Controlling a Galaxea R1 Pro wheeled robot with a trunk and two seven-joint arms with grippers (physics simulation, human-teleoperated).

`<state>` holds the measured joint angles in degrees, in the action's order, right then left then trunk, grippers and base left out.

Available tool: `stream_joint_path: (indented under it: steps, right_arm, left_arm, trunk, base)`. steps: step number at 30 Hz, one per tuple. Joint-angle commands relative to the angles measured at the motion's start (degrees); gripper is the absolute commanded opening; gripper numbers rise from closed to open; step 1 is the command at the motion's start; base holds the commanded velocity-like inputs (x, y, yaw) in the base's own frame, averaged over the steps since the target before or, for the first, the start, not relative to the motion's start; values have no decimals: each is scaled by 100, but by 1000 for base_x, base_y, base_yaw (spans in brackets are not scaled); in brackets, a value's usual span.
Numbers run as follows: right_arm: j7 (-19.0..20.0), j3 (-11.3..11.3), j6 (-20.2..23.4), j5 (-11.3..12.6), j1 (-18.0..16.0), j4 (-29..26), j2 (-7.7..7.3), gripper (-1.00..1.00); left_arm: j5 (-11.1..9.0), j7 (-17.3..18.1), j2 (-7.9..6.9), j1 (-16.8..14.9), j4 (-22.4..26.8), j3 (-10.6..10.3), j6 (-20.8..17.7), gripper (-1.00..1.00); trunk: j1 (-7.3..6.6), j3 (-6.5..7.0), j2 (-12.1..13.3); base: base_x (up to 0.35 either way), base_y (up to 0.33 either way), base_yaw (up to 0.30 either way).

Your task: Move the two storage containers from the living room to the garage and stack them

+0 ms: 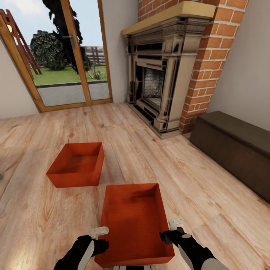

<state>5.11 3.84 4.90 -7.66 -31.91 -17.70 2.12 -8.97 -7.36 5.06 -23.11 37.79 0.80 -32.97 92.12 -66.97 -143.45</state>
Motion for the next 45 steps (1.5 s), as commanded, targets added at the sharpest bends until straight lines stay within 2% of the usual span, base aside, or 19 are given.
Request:
stream_joint_path:
  steps: [1,11,15,35,45]
  right_arm:
    - [11,2,37,-61,1,-15,-1,100]
    - [9,2,37,-61,1,-15,-1,100]
    - [8,2,37,-61,1,-15,-1,100]
    - [10,2,37,-61,1,-15,-1,100]
    - [8,2,37,-61,1,-15,-1,100]
  left_arm:
    - [-61,-40,3,-1,9,8,-26,100]
    - [-69,-38,23,-1,13,-43,-26,100]
    - [-70,-38,26,-1,13,-59,-26,100]
    - [-85,-38,4,-1,55,-62,-17,100]
    - [-83,-38,-3,-1,29,-55,508,100]
  trunk:
    - [-1,-5,-2]
    - [-1,-5,-2]
    - [9,-93,-7]
    - [9,-93,-7]
    - [9,-93,-7]
  base:
    - [0,0,0]
    - [0,0,0]
    - [0,0,0]
    - [0,0,0]
    - [0,0,0]
